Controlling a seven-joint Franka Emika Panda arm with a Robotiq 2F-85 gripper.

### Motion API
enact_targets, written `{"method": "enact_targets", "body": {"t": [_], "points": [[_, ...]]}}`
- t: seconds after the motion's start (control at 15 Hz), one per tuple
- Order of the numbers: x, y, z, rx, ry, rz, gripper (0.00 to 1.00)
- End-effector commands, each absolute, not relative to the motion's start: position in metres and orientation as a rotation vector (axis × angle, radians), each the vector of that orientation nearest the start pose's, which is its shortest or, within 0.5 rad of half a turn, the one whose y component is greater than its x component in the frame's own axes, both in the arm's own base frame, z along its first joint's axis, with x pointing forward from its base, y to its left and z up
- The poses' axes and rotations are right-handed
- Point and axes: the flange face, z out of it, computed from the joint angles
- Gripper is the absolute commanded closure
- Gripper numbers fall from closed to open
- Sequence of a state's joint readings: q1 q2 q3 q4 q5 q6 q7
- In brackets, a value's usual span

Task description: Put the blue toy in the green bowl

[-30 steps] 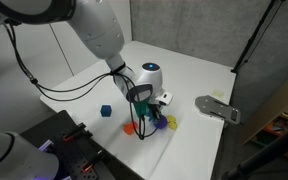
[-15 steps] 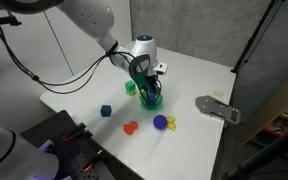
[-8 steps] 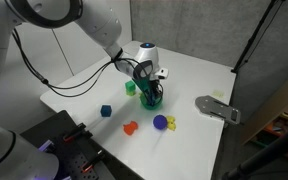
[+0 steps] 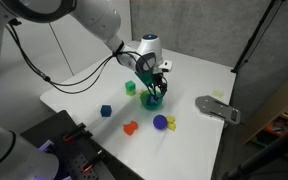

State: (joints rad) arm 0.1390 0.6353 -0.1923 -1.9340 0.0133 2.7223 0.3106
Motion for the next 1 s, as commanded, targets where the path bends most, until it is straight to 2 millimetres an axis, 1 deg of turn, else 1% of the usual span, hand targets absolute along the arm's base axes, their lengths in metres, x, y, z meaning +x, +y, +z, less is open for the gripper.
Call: {"method": "enact_targets", "body": {"t": [0.0,0.27,0.4,0.67,0.93], "points": [[0.628,-0.038,0.22,-3.141,0.512,-0.277,0.0],[0.614,-0.048,0.266,-3.126,0.463,-0.255,0.0],[0.601,-0.053,0.291,-3.115,0.404,-0.228,0.0],[0.563,-0.058,0.337,-3.114,0.267,-0.164,0.0],[0.521,-0.054,0.381,-3.114,0.135,-0.105,0.0]]}}
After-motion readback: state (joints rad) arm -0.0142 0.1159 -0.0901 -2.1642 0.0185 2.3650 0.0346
